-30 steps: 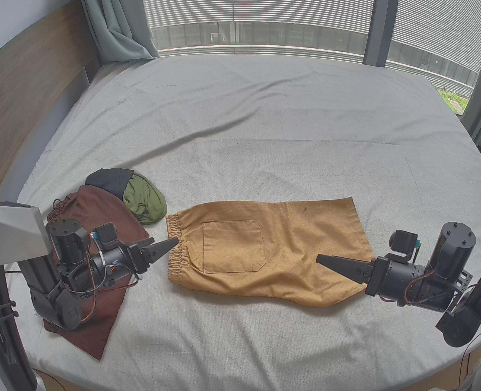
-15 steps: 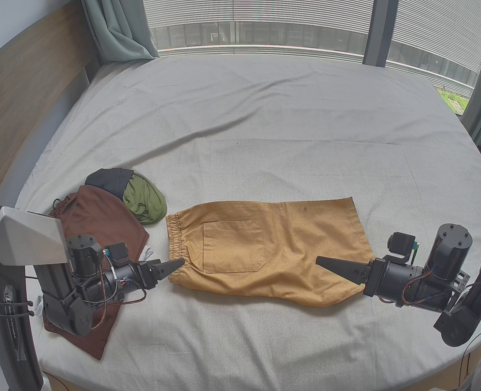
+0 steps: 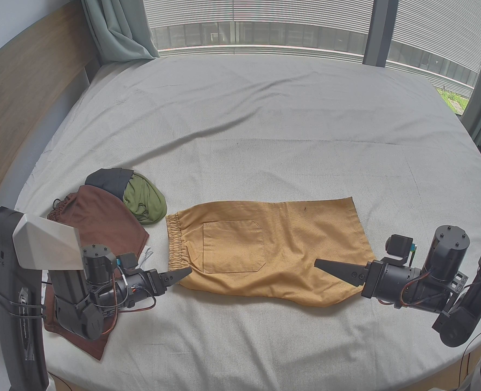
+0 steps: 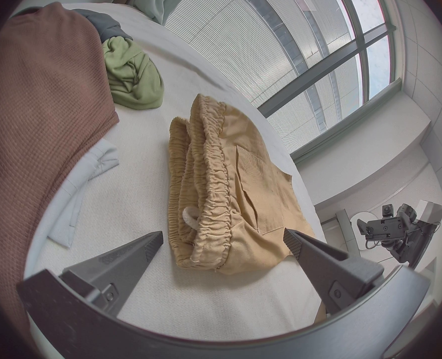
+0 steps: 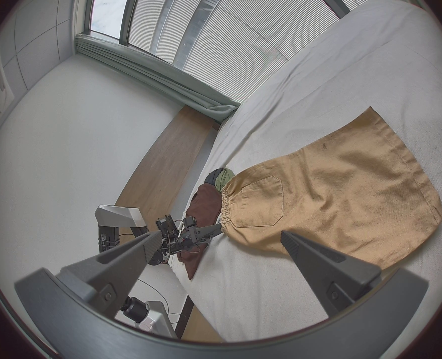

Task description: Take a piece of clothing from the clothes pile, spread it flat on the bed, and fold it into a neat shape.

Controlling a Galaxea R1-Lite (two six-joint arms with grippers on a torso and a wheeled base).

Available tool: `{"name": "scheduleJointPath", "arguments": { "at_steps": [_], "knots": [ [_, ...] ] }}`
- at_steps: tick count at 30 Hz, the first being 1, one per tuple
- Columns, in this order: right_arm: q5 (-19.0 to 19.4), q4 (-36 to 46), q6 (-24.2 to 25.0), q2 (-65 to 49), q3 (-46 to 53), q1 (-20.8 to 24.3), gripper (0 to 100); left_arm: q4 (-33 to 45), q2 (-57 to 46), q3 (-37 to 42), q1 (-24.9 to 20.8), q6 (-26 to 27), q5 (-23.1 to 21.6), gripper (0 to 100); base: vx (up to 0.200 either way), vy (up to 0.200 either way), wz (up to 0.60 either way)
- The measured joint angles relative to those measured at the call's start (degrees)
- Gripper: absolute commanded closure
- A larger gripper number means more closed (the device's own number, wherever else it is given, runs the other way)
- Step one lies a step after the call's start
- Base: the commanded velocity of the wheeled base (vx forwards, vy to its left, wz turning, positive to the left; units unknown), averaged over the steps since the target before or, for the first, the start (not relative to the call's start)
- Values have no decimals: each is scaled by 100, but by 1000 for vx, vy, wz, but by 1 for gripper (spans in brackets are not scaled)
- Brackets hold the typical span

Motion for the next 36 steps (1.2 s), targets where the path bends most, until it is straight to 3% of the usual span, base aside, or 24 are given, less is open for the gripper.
{"name": "scheduleJointPath", "arguments": {
  "at_steps": [11,15,26,36],
  "knots": [
    [0,0,-11,52,9,11,0,-16,344,-146,-140,-84,151,0,0,0,0],
    [0,0,-11,63,12,17,0,-18,379,-184,-218,-354,197,0,0,0,0],
    [0,2,-11,72,12,15,0,11,388,-610,-513,-1387,885,0,0,0,0],
    [0,0,-11,74,11,32,0,12,300,-866,-549,-1626,1046,0,0,0,0]
  ]
}}
